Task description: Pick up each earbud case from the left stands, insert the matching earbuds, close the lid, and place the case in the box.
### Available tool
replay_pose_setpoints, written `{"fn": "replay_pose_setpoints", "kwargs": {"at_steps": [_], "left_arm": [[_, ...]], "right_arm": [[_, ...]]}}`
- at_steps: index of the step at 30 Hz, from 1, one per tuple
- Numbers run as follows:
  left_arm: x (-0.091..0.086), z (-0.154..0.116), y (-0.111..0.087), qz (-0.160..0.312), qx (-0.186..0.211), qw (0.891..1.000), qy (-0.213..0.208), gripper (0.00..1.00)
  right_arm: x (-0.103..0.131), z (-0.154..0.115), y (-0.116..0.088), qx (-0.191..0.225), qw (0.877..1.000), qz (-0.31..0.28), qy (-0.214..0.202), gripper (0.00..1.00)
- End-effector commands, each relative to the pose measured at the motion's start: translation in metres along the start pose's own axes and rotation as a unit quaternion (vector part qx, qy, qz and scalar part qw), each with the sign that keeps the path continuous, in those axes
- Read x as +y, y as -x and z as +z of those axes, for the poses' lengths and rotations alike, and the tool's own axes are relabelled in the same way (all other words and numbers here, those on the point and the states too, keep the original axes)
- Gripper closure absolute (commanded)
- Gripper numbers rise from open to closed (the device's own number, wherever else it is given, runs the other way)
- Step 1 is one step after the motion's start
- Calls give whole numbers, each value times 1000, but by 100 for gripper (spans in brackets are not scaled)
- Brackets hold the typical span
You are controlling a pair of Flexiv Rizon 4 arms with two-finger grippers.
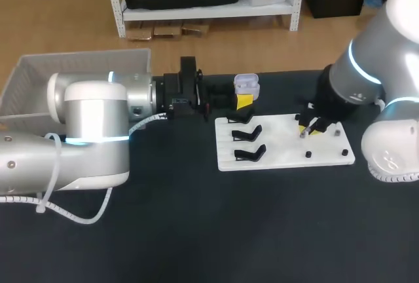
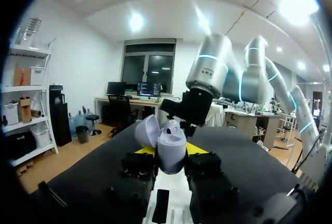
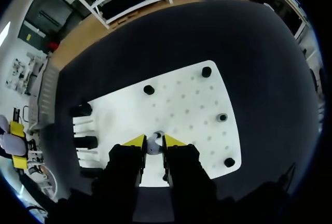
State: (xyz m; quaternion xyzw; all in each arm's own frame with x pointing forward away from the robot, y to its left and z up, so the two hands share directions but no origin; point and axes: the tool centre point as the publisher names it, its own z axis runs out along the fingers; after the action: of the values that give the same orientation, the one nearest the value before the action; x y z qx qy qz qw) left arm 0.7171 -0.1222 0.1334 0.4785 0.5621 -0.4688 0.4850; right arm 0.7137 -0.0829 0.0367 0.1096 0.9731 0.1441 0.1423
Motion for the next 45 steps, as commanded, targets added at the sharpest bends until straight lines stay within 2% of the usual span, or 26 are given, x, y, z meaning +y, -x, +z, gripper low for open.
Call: {"fn": "replay_pose_setpoints", "kwargs": {"at_steps": [1, 8, 10, 15, 24, 32, 37, 45], "left_arm": [[0, 0, 0, 0, -1, 1000, 0, 100], [0, 0, 0, 0, -1, 1000, 0, 100], [0, 0, 0, 0, -1, 1000, 0, 100], [0, 0, 0, 0, -1, 1000, 0, 100], [0, 0, 0, 0, -1, 1000, 0, 100], [0, 0, 0, 0, -1, 1000, 0, 100], [0, 0, 0, 0, -1, 1000, 0, 100], [0, 0, 0, 0, -1, 1000, 0, 100]], "right_arm": [[5, -28, -2, 14, 1000, -11, -8, 100], [25, -72, -8, 38, 996, -79, -33, 100], [33, -87, -10, 57, 993, -99, -40, 100], [61, -122, -19, 90, 982, -163, -30, 100], [119, -159, -25, 88, 965, -245, -10, 100], [152, -155, -22, 91, 947, -308, -9, 100], [165, -146, -21, 69, 933, -352, -2, 100], [170, -138, -16, 69, 927, -368, -6, 100]]}}
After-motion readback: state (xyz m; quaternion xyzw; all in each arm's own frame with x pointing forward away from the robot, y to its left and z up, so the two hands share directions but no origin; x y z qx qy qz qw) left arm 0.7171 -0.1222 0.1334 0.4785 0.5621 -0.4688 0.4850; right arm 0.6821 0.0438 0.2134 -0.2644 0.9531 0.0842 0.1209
